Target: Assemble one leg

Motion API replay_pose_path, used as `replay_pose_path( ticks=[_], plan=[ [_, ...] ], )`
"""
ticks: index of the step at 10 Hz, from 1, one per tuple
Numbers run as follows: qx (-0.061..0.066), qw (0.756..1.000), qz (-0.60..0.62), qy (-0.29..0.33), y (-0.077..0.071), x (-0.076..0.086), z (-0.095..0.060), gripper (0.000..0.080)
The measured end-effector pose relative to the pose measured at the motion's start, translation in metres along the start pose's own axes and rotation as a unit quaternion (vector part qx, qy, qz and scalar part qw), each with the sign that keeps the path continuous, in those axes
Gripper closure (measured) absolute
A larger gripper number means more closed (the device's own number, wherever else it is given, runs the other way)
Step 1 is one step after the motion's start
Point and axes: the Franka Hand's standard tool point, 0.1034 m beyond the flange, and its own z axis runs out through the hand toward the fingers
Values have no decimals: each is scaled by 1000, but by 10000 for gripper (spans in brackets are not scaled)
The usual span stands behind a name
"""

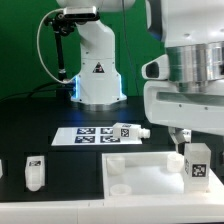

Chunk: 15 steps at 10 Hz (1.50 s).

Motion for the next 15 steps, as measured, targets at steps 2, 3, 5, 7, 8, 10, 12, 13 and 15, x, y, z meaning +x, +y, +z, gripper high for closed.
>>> replay_pose_path(
  ticks=[2,3,5,7,8,10,12,13,15],
  plan=[
    [-1,998,-67,1,1,2,0,151],
    [-4,992,-130,4,2,4,0,151],
    [-14,946,-323,18,6,19,-2,150],
    [-11,947,-319,21,5,19,-1,150],
    [-11,948,-319,21,5,19,-1,264],
    [-10,964,-264,21,5,19,-1,446],
    [-9,980,-198,22,6,20,-1,515],
    [-9,989,-144,21,6,20,-1,515],
    [-22,1000,13,12,9,18,-3,515]
  ],
)
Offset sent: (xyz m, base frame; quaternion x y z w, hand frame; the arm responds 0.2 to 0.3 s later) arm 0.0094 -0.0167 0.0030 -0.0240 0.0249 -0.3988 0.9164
